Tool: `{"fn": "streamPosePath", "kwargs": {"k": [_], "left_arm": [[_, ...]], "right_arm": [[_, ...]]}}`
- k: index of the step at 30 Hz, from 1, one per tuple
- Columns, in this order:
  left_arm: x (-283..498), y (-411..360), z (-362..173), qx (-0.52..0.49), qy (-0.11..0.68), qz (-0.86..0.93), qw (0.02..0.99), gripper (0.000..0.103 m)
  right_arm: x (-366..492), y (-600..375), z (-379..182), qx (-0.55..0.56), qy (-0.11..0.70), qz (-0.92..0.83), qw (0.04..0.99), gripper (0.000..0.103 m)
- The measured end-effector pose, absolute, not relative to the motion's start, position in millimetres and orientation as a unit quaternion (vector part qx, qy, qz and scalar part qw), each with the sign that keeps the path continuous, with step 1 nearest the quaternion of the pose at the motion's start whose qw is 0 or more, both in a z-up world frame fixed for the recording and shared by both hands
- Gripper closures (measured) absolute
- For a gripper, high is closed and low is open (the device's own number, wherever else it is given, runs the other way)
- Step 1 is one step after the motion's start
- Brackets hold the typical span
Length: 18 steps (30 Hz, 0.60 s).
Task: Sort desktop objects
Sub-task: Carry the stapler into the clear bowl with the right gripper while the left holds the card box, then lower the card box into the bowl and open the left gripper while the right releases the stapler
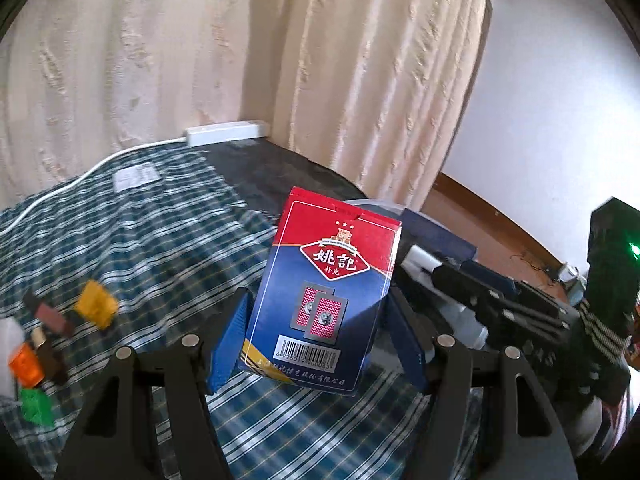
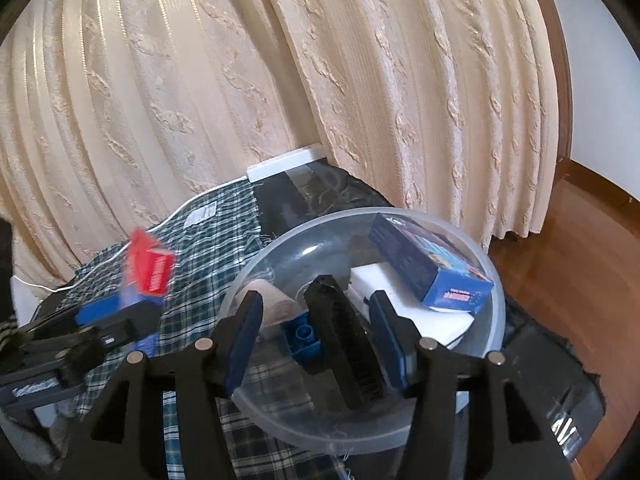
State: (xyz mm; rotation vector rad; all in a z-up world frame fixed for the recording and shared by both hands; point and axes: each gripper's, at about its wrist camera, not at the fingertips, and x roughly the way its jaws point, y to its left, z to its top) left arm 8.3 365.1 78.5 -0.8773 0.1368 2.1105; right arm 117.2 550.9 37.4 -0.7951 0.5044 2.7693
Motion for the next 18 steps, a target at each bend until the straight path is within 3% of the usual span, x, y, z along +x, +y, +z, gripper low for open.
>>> {"fn": "streamPosePath", "kwargs": {"k": [18], "left_arm": [[-15.8, 427.3, 56.7, -0.401, 0.010, 0.777, 0.486, 0.031]], "right_arm": [[143.5, 569.4, 43.2, -0.250, 0.190, 0.934, 0.171, 0.043]]}}
